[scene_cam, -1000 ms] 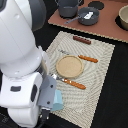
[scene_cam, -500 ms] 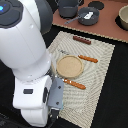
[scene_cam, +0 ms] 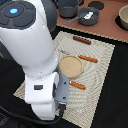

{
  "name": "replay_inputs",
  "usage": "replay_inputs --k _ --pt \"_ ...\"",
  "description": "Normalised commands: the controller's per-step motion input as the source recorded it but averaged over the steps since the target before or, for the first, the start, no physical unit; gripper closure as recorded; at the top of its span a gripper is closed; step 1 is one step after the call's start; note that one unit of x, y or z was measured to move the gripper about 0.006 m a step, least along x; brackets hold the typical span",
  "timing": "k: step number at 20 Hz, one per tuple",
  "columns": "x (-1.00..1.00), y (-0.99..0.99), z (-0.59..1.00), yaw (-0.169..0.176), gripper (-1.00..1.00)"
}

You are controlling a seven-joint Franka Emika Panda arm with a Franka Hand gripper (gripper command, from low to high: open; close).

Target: Interact with the objects in diverse but meaningful ways.

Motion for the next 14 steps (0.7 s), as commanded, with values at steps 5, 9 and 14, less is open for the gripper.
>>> replay_inputs --k 5,9,14 --pt "0.27 -0.08 0.0 0.034 -1.0" --pt "0.28 -0.01 0.01 0.051 1.0" --pt "0.53 0.0 0.32 0.004 1.0"
